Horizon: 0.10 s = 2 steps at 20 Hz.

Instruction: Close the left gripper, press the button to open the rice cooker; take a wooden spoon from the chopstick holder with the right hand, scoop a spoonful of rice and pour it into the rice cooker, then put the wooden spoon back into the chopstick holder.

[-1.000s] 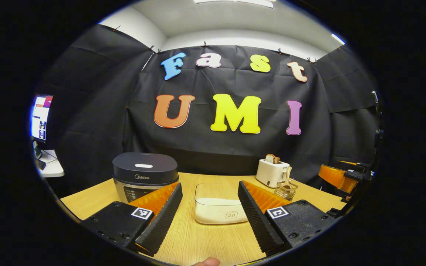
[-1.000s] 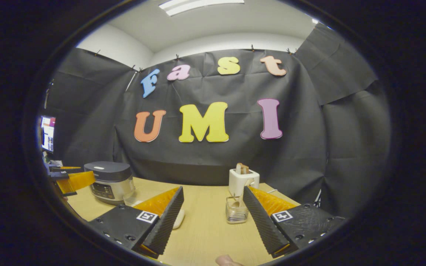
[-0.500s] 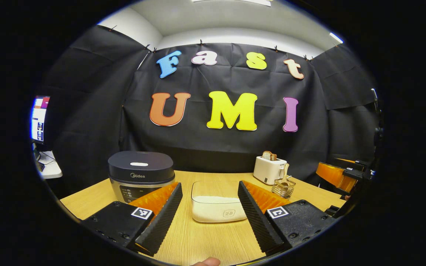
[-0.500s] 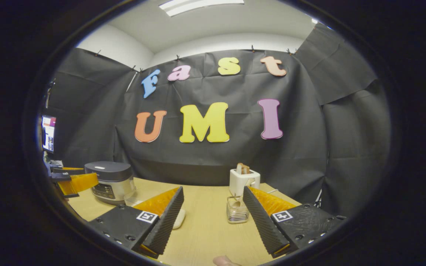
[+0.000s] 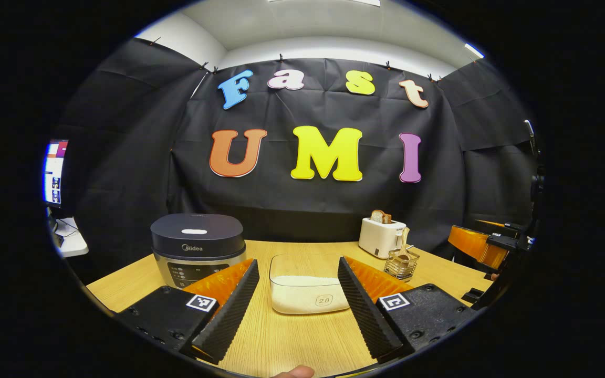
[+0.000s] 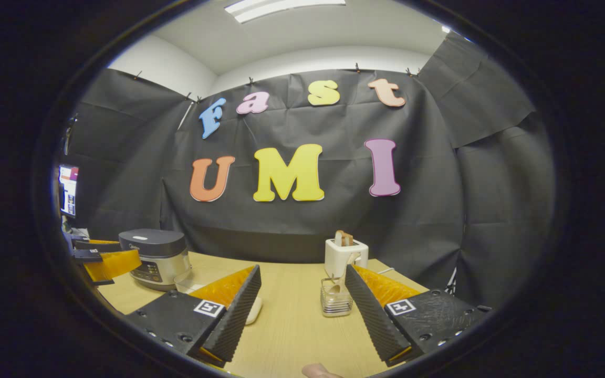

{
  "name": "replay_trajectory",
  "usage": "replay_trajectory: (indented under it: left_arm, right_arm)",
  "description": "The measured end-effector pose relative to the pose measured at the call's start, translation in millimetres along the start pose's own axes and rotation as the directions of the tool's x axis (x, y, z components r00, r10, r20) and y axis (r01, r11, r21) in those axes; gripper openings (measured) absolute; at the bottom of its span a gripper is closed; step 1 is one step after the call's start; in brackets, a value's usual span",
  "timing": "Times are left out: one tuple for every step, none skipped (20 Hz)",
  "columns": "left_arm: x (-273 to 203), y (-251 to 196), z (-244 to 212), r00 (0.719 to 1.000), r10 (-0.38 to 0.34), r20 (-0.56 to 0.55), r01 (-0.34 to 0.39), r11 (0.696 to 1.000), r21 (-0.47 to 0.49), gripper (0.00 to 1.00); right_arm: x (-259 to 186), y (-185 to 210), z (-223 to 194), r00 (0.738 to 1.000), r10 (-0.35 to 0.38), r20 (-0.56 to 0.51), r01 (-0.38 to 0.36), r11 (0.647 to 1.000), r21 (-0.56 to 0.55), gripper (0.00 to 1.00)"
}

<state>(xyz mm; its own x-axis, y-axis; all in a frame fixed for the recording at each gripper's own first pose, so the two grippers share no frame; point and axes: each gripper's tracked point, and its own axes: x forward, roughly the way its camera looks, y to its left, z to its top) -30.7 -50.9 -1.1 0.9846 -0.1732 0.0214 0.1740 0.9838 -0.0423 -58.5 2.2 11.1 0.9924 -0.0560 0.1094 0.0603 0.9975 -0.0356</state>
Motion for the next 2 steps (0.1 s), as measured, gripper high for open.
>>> replay_trajectory:
  left_arm:
    - [0.2, -0.2, -0.5, 1.0, 0.0, -0.001, 0.0, 1.0, 0.0, 0.96]
    - [-0.1, 0.1, -2.5, 1.0, 0.001, -0.004, -0.001, 1.0, 0.0, 0.96]
  right_arm:
    - [-0.5, -1.9, -1.1, 1.0, -0.001, -0.001, 0.001, 1.0, 0.002, 0.96]
    - [-0.4, -2.8, -1.3, 1.0, -0.002, -0.003, 0.002, 1.0, 0.004, 0.93]
